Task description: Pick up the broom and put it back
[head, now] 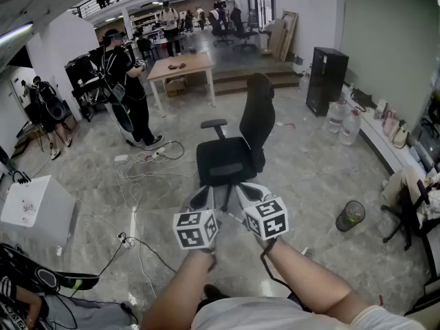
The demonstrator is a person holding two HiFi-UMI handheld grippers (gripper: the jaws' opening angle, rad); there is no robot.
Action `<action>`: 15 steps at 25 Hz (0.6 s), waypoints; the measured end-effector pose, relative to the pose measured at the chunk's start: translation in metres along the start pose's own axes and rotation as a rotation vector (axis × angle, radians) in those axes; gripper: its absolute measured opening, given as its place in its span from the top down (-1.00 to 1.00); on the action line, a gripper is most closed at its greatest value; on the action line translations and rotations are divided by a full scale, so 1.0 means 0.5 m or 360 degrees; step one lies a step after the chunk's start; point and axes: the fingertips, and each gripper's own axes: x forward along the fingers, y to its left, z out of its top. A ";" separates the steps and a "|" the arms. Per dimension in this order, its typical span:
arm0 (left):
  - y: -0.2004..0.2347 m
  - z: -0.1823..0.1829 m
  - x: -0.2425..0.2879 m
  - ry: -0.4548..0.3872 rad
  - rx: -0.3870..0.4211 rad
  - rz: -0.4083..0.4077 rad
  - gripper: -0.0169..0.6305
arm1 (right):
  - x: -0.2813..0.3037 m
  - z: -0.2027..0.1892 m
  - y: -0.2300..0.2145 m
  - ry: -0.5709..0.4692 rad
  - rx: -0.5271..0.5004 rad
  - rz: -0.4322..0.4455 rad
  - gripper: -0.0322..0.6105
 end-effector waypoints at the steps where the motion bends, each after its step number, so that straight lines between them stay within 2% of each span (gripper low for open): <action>1: 0.002 0.000 0.000 -0.0001 -0.0001 0.0001 0.92 | 0.001 -0.001 0.001 0.0000 0.0000 0.0001 0.89; 15: 0.059 -0.012 0.039 0.0011 -0.0036 -0.0027 0.92 | 0.063 -0.007 0.003 -0.0027 0.0024 0.0011 0.89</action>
